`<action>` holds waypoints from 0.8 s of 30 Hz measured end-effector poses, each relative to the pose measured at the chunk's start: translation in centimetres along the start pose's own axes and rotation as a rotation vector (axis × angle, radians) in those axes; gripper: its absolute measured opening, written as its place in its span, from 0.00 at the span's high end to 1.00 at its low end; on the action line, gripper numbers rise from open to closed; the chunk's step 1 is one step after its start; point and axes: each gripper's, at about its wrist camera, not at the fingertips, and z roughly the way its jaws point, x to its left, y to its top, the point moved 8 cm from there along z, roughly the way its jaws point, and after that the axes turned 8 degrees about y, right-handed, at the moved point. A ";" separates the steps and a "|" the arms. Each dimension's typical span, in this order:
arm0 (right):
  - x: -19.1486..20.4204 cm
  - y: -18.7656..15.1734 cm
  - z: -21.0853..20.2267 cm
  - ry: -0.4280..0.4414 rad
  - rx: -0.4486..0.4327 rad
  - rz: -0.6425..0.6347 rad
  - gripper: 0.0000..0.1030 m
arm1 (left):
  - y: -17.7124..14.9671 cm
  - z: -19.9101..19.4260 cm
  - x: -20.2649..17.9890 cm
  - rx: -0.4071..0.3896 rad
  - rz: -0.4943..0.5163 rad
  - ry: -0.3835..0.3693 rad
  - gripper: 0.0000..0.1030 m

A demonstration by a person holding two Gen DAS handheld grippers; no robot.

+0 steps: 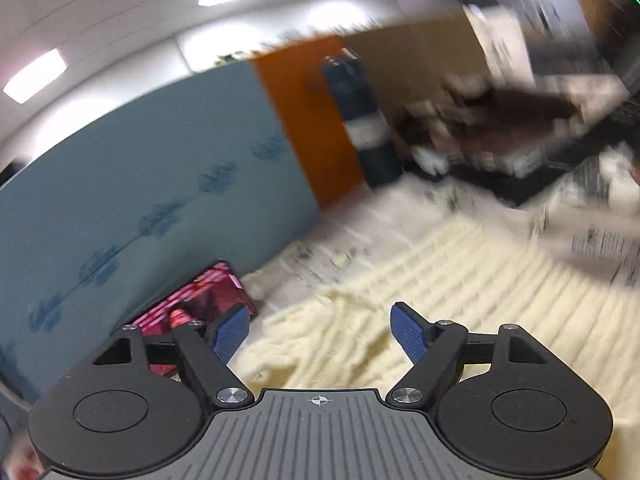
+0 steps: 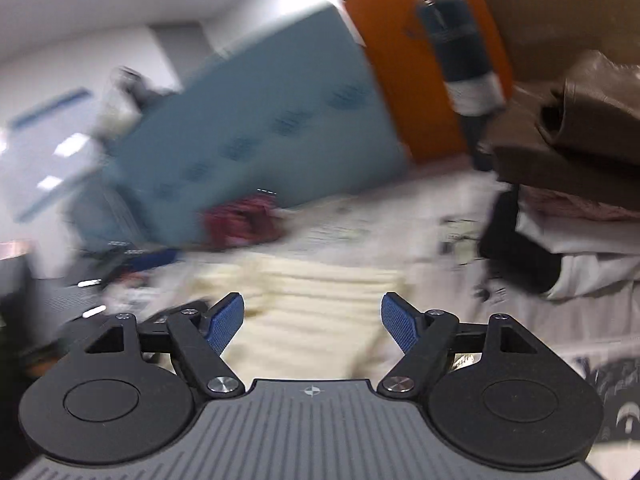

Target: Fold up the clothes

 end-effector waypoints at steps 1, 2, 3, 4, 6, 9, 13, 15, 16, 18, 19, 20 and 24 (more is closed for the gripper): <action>-0.5 0.5 1.4 -0.037 0.013 0.013 0.27 | -0.2 0.8 -0.3 0.026 0.009 0.001 0.23; -0.9 0.6 2.2 -0.056 0.017 0.020 0.27 | -0.4 1.5 -0.4 0.050 0.005 -0.002 0.23; -1.3 0.7 3.0 -0.074 0.020 0.026 0.27 | -0.5 2.3 -0.6 0.075 0.001 -0.005 0.23; -1.7 0.7 3.7 -0.092 0.024 0.032 0.27 | -0.7 2.9 -0.6 0.096 -0.005 -0.006 0.23; -2.3 0.7 5.0 -0.093 0.038 0.054 0.27 | -1.3 3.6 -0.2 0.113 -0.051 -0.016 0.23; -2.1 0.2 5.7 -0.097 0.048 0.030 0.37 | -2.0 4.0 0.6 0.115 -0.126 -0.038 0.50; -2.3 0.3 5.9 -0.118 0.046 0.002 0.65 | -2.7 3.5 1.7 0.069 -0.183 -0.040 0.89; -2.4 0.4 5.9 -0.099 0.038 0.003 0.76 | -2.5 2.9 2.6 0.027 -0.220 -0.008 0.89; -2.3 0.5 5.7 -0.085 0.026 -0.004 0.80 | -2.3 2.4 3.3 0.002 -0.236 0.018 0.90; -1.9 1.0 5.4 -0.070 0.000 -0.022 0.86 | -1.8 0.9 5.4 -0.053 -0.294 0.073 0.90; -1.7 1.3 5.1 -0.068 -0.015 -0.040 0.86 | -1.6 0.1 6.6 -0.081 -0.328 0.099 0.90; -1.4 1.7 4.9 -0.071 -0.029 -0.059 0.86 | -1.4 -0.7 7.8 -0.109 -0.361 0.125 0.90; -0.9 3.4 4.4 -0.098 -0.072 -0.093 0.87 | -2.4 -2.8 11.7 -0.143 -0.480 0.191 0.90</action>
